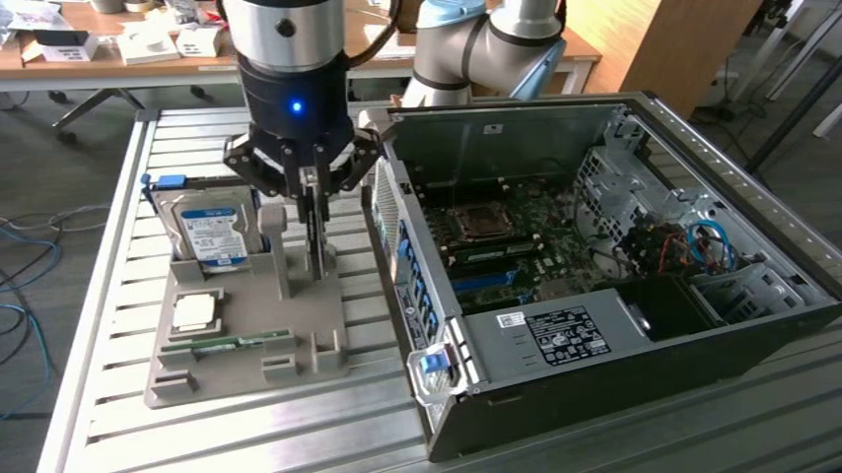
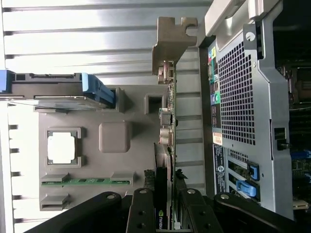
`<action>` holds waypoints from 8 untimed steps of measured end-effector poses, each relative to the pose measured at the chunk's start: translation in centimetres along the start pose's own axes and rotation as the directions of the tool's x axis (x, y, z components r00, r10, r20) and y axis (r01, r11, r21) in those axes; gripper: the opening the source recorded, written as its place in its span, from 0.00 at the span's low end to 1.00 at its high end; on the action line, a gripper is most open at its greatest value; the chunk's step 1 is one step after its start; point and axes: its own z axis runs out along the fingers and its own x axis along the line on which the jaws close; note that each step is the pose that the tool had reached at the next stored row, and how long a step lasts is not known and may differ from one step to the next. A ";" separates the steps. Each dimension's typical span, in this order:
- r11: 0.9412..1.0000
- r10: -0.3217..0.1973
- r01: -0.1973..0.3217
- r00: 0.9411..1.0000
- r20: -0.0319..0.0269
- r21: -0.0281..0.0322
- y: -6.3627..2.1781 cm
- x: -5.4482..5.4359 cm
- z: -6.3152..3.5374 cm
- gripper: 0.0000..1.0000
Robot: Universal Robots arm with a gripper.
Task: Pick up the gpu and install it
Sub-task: 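Pick up the gpu and move the gpu toward the slot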
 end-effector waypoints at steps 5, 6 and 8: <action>1.000 0.000 0.000 1.000 0.001 -0.008 0.62 0.0 -1.29 0.26; 1.000 0.000 0.000 1.000 0.001 -0.010 0.71 0.0 -1.48 0.26; 1.000 0.000 0.000 1.000 0.001 -0.012 0.90 0.0 -1.88 0.26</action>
